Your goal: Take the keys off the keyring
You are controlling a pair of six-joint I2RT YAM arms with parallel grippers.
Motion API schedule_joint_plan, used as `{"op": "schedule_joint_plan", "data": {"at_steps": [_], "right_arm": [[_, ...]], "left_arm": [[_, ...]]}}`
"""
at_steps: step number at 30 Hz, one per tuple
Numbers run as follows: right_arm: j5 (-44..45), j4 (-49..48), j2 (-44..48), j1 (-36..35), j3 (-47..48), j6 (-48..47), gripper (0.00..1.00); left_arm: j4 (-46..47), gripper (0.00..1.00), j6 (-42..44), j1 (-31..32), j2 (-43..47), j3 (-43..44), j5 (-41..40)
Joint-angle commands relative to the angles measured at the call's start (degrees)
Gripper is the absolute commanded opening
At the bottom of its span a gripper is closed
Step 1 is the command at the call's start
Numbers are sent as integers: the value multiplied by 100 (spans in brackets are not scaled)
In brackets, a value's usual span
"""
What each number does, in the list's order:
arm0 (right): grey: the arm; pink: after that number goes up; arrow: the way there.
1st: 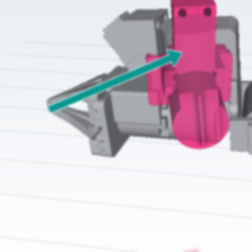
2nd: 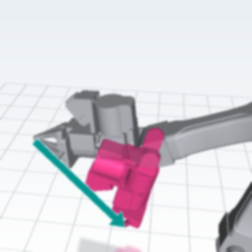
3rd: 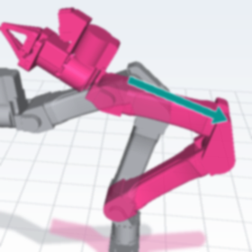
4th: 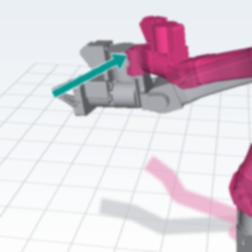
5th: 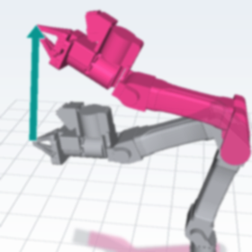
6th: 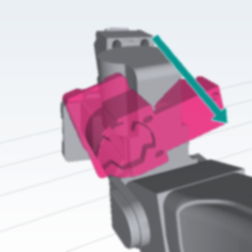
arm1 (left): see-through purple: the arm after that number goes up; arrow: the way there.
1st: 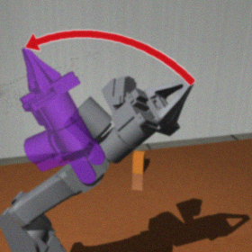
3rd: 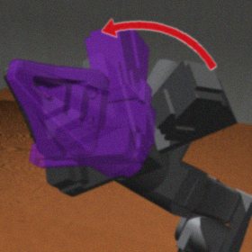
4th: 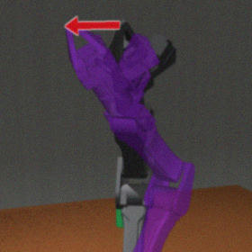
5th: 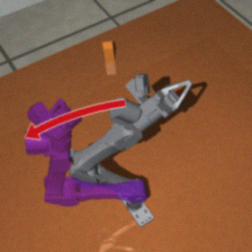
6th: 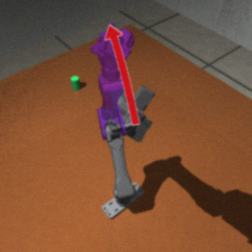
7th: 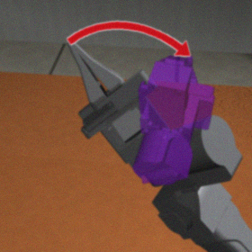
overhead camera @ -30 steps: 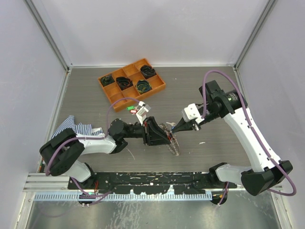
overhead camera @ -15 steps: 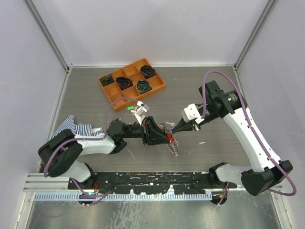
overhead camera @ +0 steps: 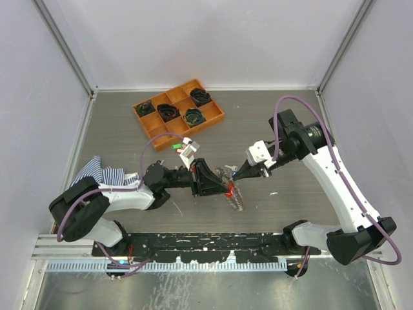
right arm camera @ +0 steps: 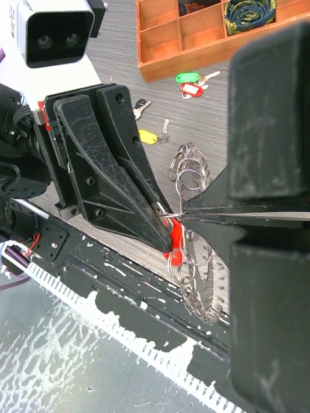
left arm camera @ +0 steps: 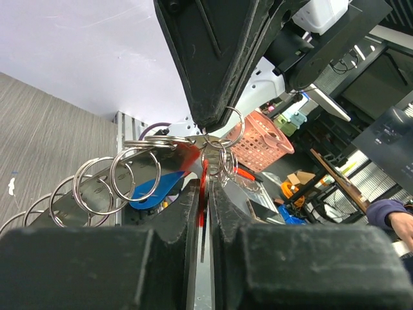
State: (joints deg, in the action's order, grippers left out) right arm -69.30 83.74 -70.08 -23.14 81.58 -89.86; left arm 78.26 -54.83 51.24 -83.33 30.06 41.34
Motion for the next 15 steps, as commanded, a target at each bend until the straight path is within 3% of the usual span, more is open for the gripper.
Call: {"op": "schedule_joint_plan", "data": {"at_steps": [1, 6, 15], "right_arm": [[-225, -27, 89, -40, 29, -16, 1], [-23, -174, 90, -69, 32, 229, 1], [317, -408, 56, -258, 66, 568, 1]], "left_arm": [[264, 8, 110, -27, 293, -59, -163], [-811, 0, 677, -4, 902, -152, -413], [-4226, 0, 2403, 229, 2209, 395, -749]]}}
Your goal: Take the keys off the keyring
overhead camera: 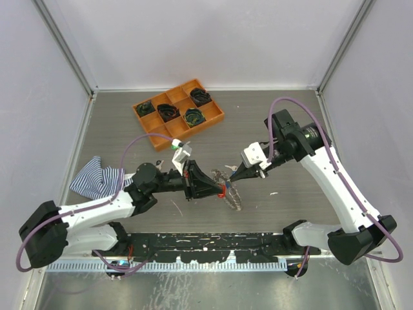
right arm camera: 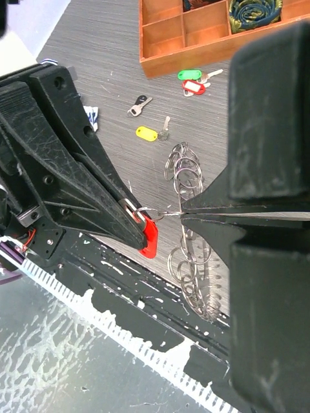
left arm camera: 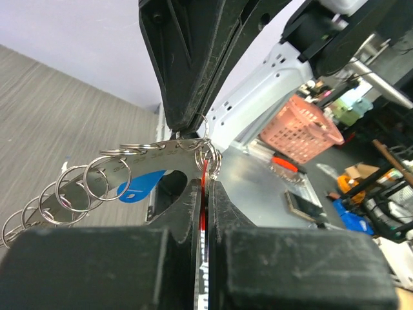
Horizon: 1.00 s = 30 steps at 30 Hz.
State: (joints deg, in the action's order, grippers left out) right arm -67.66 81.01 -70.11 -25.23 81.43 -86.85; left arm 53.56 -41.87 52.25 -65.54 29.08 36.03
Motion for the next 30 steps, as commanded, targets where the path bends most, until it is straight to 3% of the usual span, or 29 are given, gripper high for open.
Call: {"op": "schedule_joint_plan", "data": {"at_steps": [1, 5, 11, 30], "right_arm": [[196, -150, 56, -68, 96, 297, 1], [411, -237, 60, -154, 114, 428, 1], [661, -374, 44, -292, 134, 588, 1], [1424, -653, 40, -682, 246, 526, 1]], "left_arm": [[-2210, 0, 1353, 186, 491, 638, -292], [-3607, 0, 2089, 356, 585, 1119, -628], [-4636, 0, 2578, 598, 473, 1677, -1119], [-4157, 0, 1161, 462, 286, 1787, -1138]]}}
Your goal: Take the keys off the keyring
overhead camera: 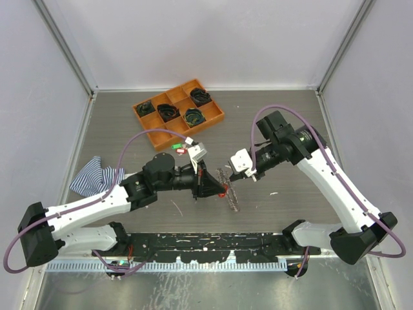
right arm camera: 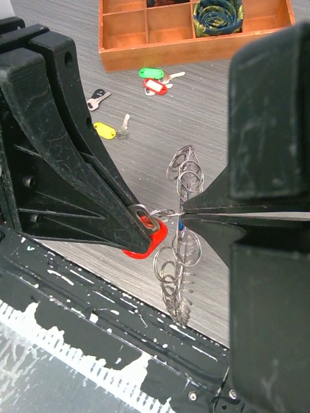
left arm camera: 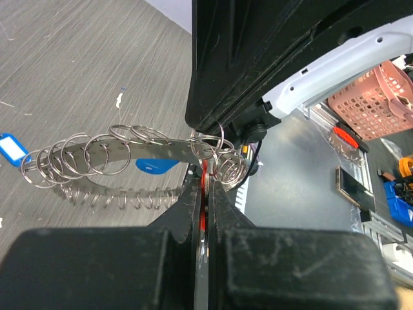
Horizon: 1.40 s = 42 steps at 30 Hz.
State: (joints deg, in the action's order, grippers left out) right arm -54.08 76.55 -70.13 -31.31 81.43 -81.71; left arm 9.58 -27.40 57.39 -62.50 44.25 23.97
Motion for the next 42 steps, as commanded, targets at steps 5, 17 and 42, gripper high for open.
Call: {"op": "schedule_joint_plan", "data": {"at_steps": [5, 17, 42], "right_arm": [[275, -274, 28, -191, 246, 6, 1], [576, -434, 23, -320, 217, 131, 1], [623, -749, 38, -344, 234, 845, 1]], "left_arm": [[175, 0, -334, -65, -1, 312, 41], [254, 0, -556, -186, 45, 268, 115], [-361, 0, -171, -221, 169, 316, 198]]}}
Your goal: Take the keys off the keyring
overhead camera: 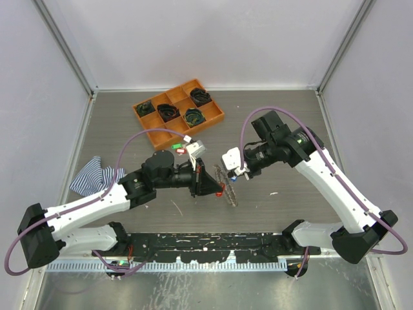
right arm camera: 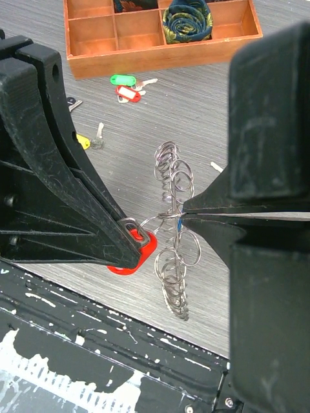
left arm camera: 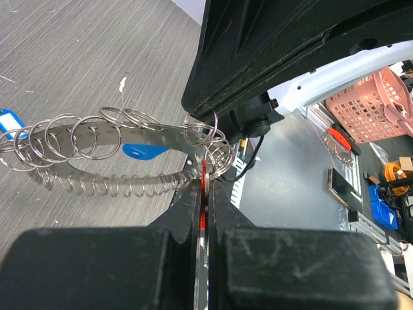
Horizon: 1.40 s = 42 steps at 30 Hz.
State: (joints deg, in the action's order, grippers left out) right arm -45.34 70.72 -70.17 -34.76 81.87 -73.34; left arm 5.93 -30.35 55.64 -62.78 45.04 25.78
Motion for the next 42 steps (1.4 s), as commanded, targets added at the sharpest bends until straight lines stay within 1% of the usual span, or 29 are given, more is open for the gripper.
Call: {"op": "schedule_joint_plan", "data": {"at_steps": [1, 7, 13, 22, 33, 42], "right_arm": [[-255, -164, 48, -2, 170, 4, 1], [-330, -42, 109, -3, 69, -372, 1], [-270, -23, 39, -76, 128, -594, 1], [74, -202, 21, -223, 213, -558, 1], [263, -464, 117, -222, 178, -95, 1], [29, -531, 74, -249, 161, 99, 1]], "left_arm": [[-3, 0, 124, -52, 209, 237, -5], [55, 0, -11, -119, 261, 284, 41], [148, 0, -262, -160, 103, 462, 269], [220, 0, -716, -289, 78, 528, 411], [-159, 0, -384, -290, 117, 628, 629], [-680, 0, -27, -290, 1, 840, 679]]}}
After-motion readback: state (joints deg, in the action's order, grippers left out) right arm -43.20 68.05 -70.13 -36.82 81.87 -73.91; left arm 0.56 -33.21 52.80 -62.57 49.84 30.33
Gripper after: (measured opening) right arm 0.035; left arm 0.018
